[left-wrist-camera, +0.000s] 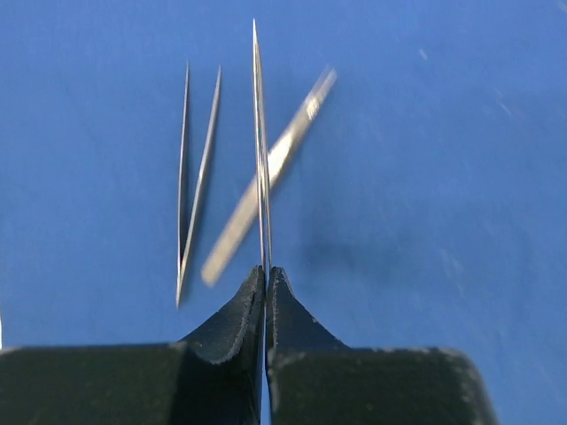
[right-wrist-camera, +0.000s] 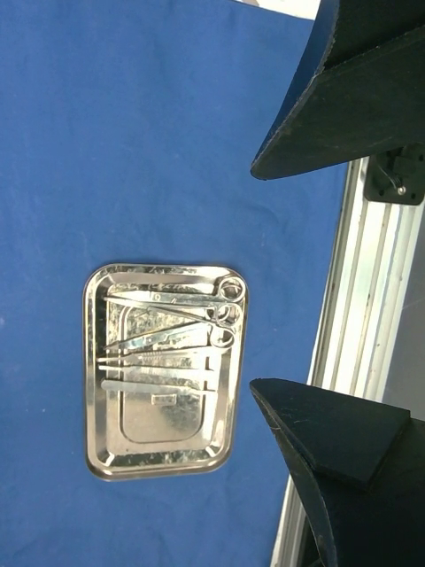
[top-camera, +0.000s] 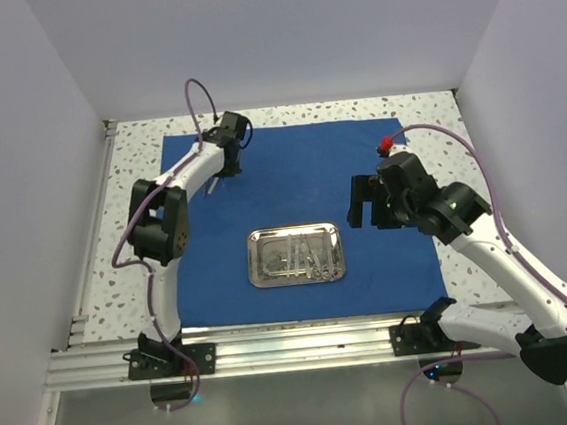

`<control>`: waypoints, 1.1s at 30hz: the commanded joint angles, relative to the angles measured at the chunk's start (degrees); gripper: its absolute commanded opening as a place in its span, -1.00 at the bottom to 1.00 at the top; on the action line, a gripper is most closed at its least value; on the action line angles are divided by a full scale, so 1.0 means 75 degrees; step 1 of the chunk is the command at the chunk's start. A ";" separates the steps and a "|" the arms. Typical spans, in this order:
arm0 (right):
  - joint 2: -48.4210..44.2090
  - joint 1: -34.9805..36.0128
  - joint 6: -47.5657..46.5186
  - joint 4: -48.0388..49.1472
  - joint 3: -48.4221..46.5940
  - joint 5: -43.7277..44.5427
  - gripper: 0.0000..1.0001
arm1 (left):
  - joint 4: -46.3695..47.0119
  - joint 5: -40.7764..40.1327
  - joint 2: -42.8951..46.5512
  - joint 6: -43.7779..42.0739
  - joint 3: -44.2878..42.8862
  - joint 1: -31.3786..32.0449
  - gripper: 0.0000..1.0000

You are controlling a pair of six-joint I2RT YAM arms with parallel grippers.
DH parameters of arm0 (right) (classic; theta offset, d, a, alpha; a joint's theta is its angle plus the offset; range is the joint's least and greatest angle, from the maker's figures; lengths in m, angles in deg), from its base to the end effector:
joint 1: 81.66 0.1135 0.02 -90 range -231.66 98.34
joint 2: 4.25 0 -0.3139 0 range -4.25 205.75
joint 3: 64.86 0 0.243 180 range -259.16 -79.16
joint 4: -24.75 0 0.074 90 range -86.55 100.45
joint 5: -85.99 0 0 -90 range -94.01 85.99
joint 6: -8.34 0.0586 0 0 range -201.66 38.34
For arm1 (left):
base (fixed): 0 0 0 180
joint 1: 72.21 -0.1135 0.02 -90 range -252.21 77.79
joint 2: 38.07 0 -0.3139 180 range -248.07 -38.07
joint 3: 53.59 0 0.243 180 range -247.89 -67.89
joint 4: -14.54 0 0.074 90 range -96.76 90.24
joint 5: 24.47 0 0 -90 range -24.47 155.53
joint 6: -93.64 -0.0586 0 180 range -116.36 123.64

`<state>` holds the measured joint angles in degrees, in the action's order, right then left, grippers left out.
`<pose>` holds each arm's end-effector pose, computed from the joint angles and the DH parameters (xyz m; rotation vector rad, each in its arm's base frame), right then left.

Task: Open and lay out the surgical kit
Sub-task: Place the medical item in the surgical kit.

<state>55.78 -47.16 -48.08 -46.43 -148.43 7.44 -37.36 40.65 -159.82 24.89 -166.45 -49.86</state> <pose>0.1504 0.0893 0.3854 0.0741 2.4040 0.3216 0.4601 -0.1625 0.2319 -0.1197 2.5021 0.2702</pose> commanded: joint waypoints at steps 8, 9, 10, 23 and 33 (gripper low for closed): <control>0.0667 0.0029 0.0339 0.0880 0.0412 -0.0178 0.97 | -0.0213 -0.0069 -0.0993 -0.0748 -0.1788 -0.0671 -0.07; 0.0726 0.0029 0.0339 0.0916 0.0436 -0.0190 0.97 | -0.0224 0.0140 -0.0784 -0.0760 -0.1591 -0.0671 0.92; 0.0831 0.0029 0.0327 0.0963 0.0482 -0.0213 0.97 | -0.0155 0.0351 -0.0608 -0.0818 -0.1403 -0.0660 0.99; 0.0587 0.0017 0.0011 0.0917 0.1080 -0.0225 0.97 | 0.2083 0.2643 0.3843 0.0682 0.3004 0.0357 0.55; -0.0691 0.0017 -0.0142 0.0694 0.1854 -0.0213 0.97 | 0.3278 0.4032 0.4634 0.2229 0.5202 0.0764 0.99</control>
<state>51.85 -47.16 -47.86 -39.92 -135.01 5.45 -6.74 68.95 -114.75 36.72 -123.61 -46.24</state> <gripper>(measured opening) 0.985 0.993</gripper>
